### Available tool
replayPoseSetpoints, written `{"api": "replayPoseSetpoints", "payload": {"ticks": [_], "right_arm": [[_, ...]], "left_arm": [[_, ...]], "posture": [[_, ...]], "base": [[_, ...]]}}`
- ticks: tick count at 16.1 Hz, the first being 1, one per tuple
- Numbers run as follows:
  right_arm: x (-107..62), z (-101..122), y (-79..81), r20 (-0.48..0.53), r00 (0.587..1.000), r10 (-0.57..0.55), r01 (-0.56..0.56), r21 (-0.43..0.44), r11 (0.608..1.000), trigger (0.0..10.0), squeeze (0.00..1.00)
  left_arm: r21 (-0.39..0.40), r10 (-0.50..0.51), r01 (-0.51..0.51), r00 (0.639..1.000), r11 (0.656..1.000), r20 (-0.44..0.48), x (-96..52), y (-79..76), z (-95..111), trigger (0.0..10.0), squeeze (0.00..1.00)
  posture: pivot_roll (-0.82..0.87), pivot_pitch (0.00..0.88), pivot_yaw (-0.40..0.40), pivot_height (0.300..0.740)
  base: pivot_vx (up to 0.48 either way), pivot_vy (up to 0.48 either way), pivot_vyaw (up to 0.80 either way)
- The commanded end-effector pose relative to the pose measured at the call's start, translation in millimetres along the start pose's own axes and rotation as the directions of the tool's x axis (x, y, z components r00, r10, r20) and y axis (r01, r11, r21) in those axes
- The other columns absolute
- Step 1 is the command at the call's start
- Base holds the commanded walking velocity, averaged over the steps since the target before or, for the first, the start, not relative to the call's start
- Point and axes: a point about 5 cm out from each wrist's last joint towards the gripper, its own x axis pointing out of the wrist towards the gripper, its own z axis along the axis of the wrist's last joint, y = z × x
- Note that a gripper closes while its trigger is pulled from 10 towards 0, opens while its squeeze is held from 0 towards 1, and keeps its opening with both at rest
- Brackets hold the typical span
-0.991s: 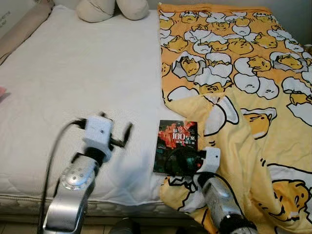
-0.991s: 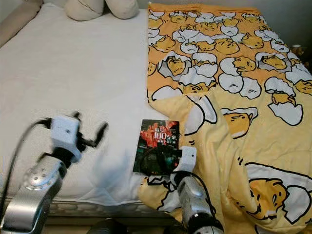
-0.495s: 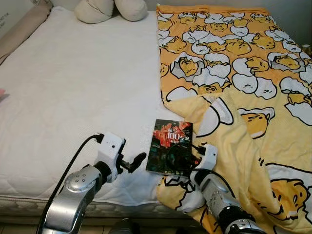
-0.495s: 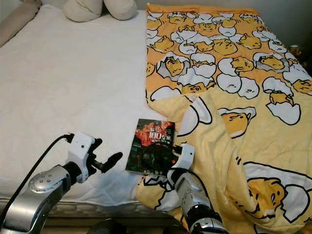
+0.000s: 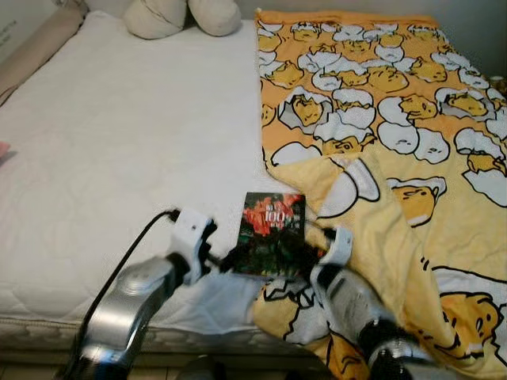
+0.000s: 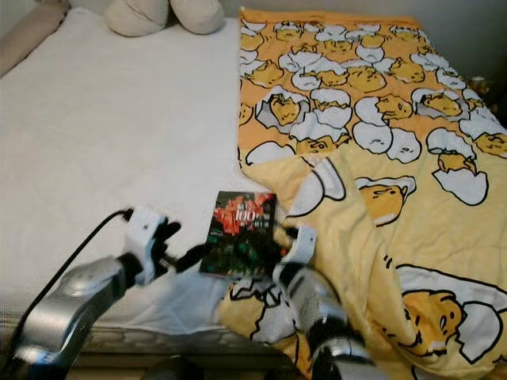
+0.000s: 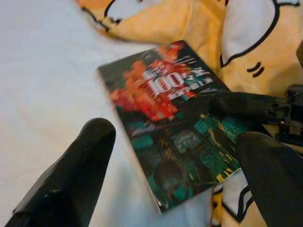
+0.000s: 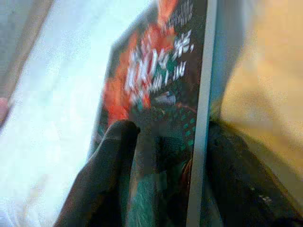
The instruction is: Clean up the room
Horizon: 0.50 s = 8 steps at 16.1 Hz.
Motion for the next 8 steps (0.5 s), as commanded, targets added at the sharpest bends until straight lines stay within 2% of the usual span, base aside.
{"api": "replayPoseSetpoints", "payload": {"ticks": [1, 2, 3, 4, 6, 8], "right_arm": [[7.3, 24.0, 12.8, 0.076, 0.995, 0.067, -0.066, -0.018, 0.998, 0.0, 0.0], [10.7, 34.5, 19.3, 0.103, 0.99, 0.092, -0.089, -0.032, 0.996, 0.0, 0.0], [18.8, 57.9, 38.7, 0.16, 0.975, 0.156, -0.147, -0.067, 0.987, 0.0, 0.0], [21.0, 65.1, 45.0, 0.177, 0.968, 0.176, -0.164, -0.078, 0.983, 0.0, 0.0], [27.4, 81.4, 70.7, 0.199, 0.943, 0.266, -0.243, -0.131, 0.961, 0.0, 0.0], [27.5, 81.5, 69.4, 0.191, 0.947, 0.258, -0.229, -0.162, 0.96, 0.0, 0.0]], "left_arm": [[0.013, -0.007, 0.007, 1.0, 1.0, -0.012, 3.7, -1.4, -1.7, 10.0, 0.0], [0.01, -0.008, 0.008, 1.0, 1.0, -0.005, 5.9, -1.5, -0.6, 10.0, 0.0], [0.013, -0.013, 0.013, 1.0, 1.0, 0.008, 11.2, -2.2, 1.2, 10.0, 0.0], [0.016, -0.015, 0.015, 1.0, 1.0, 0.012, 13.3, -2.6, 1.6, 10.0, 0.0], [0.018, 0.01, -0.011, 0.999, 1.0, 0.044, 18.5, -0.8, 5.4, 10.0, 0.0], [0.012, 0.064, -0.065, 0.996, 0.998, 0.06, 19.0, 4.4, 5.9, 10.0, 0.0]], "posture": [[0.04, 0.0, 0.0, 0.74], [0.03, 0.0, -0.002, 0.74], [0.03, 0.0, -0.01, 0.74], [0.03, 0.0, -0.013, 0.74], [0.04, 0.0, -0.039, 0.74], [0.05, 0.0, -0.046, 0.74]], "base": [[0.0, 0.0, 0.0], [0.0, 0.0, 0.0], [0.0, 0.0, 0.0], [0.0, 0.0, 0.0], [0.0, 0.0, 0.0], [0.0, 0.0, 0.0]]}}
